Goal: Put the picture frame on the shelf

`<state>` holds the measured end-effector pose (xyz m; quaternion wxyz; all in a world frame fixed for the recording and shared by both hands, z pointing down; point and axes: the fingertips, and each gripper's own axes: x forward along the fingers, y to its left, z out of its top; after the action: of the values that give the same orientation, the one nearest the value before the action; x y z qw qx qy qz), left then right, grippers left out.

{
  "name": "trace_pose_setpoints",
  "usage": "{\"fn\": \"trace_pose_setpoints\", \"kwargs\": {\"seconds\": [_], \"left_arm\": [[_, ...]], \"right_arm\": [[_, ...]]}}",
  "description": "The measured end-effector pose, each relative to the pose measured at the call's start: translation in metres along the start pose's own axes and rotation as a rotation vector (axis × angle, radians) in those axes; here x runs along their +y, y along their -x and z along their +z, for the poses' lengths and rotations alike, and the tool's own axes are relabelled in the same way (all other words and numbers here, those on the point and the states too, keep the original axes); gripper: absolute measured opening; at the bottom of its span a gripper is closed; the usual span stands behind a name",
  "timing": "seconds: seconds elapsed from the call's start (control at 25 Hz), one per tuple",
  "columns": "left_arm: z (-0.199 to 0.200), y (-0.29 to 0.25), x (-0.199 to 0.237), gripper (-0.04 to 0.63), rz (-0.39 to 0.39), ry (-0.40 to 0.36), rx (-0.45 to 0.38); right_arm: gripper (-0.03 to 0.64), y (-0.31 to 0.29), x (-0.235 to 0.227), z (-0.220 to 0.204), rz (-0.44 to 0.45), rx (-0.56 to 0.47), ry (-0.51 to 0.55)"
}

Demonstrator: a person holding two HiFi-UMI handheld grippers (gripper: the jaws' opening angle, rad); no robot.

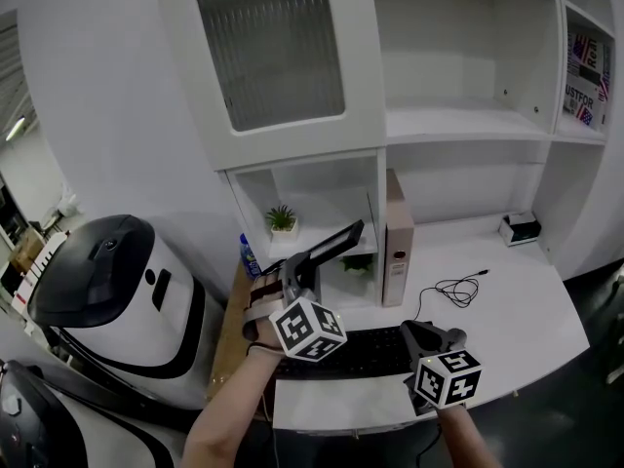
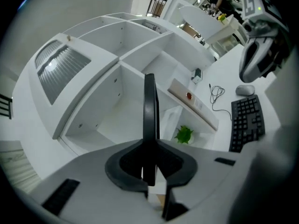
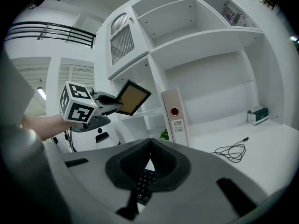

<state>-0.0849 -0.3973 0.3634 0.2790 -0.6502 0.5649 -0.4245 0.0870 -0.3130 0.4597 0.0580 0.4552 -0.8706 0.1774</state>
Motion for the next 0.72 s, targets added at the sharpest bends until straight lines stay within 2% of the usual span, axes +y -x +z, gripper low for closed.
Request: {"fn": "trace_pose_setpoints", "kwargs": {"seconds": [0.32, 0.72], "left_arm": [[0.005, -0.008, 0.012, 0.052, 0.065, -0.172, 0.007], [-0.001, -0.032, -0.006, 0.052, 0.062, -0.287, 0.034]], "right_arm": [[0.0, -0.005, 0.01, -0.002, 0.018, 0.01, 0.003], [0.0, -0.006, 0.012, -0.007, 0.01, 0.031, -0.003]]}}
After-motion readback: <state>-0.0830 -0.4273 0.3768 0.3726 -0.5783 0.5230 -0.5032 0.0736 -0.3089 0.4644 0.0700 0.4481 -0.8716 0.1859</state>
